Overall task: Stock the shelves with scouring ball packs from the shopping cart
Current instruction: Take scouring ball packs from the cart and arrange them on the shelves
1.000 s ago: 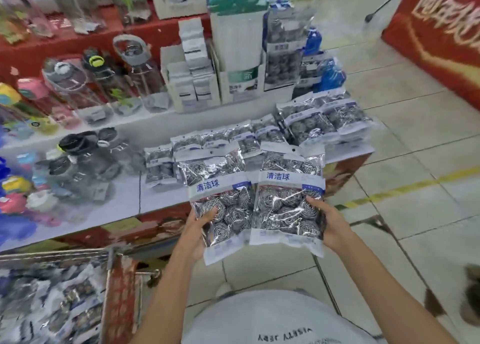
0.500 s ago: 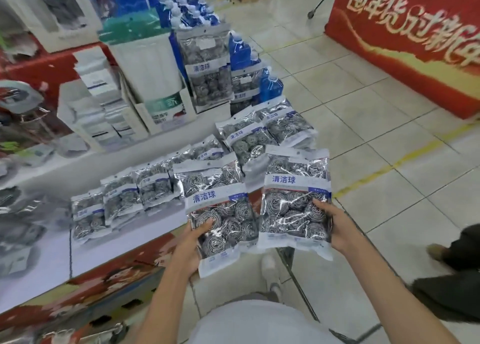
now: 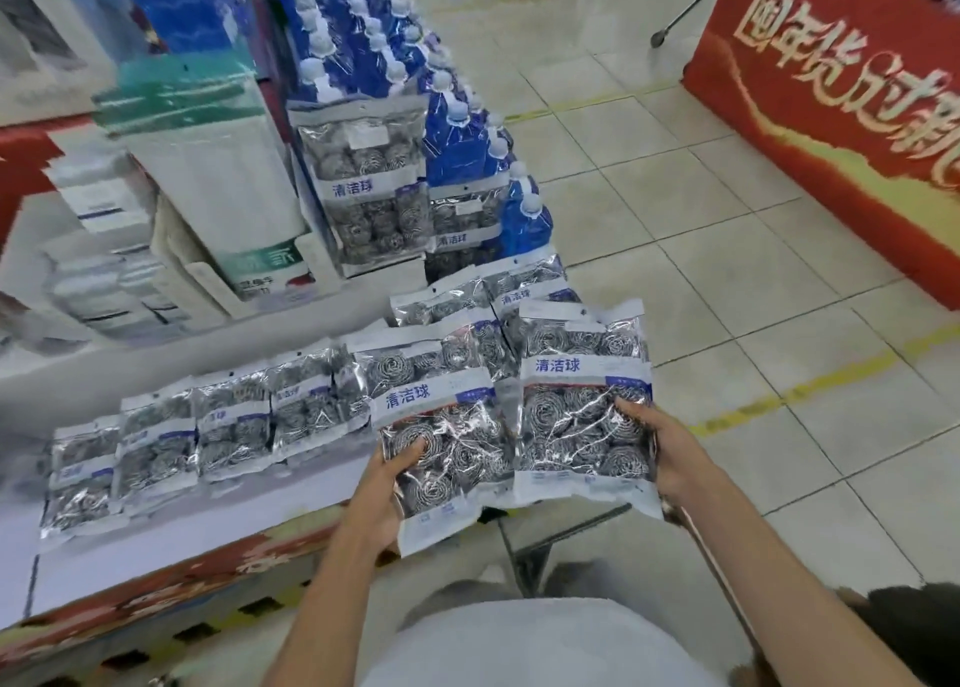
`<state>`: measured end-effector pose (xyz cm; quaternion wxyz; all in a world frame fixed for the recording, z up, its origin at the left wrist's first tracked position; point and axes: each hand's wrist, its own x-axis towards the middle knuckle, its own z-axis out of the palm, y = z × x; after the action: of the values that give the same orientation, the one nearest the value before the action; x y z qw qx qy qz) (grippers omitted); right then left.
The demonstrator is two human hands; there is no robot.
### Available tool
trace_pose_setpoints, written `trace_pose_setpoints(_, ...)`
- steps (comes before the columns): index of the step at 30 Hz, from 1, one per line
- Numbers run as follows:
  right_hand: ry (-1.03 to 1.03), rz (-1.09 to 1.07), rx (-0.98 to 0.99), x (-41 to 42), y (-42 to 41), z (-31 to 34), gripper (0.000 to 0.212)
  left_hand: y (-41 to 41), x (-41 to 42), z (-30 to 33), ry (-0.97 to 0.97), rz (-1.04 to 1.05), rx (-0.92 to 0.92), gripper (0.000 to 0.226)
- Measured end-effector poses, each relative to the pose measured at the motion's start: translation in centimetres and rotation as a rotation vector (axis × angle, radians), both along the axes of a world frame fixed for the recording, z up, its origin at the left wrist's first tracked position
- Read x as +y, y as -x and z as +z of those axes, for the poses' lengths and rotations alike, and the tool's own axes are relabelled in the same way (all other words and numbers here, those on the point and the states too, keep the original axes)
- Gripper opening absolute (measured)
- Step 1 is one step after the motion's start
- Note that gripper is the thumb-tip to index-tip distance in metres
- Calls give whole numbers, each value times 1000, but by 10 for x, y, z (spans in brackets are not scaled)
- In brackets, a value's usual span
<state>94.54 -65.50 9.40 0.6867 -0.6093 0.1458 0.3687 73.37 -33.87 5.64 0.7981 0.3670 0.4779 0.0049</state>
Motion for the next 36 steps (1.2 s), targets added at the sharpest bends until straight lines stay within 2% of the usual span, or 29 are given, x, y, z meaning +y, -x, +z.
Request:
trace_pose_setpoints(3, -1, 68, 2, 5, -46, -4, 95, -33, -5, -1, -22, 30, 18, 58)
trace_pose_setpoints(5, 0, 92, 14, 12, -79, -9, 80, -55, -5, -3, -1, 58, 22, 59)
trace_pose_setpoints(6, 17, 100, 19, 16, -96, -11, 77, -66, -5, -4, 0, 70, 28, 63)
trace_pose_setpoints(9, 39, 174, 30, 30, -140, -15, 66, -96, -5, -6, -19, 98, 60, 94)
trace_pose_setpoints(11, 59, 238, 62, 41, -166, -15, 57, -113, -4, -6, -17, 129, 82, 99)
trace_pose_setpoints(16, 49, 339, 138, 72, -215, -22, 58, -144, 2, -6, 3, 152, 89, 84)
trace_pose_setpoints(20, 114, 388, 163, 97, -240, -35, 53, -165, 13, -12, -30, 139, 151, 117)
trace_pose_setpoints(22, 149, 411, 163, 109, -246, -39, 56, -172, 21, -18, -37, 128, 149, 123)
trace_pose_setpoints(28, 233, 434, 150, 132, -256, -50, 53, -189, 39, -29, -59, 69, 194, 107)
trace_pose_setpoints(31, 273, 405, 79, 137, -255, -54, 47, -193, 45, -27, -164, 42, 225, 89)
trace_pose_setpoints(36, 382, 353, -83, 136, -255, -62, 43, -193, 60, -37, -338, -45, 278, 86)
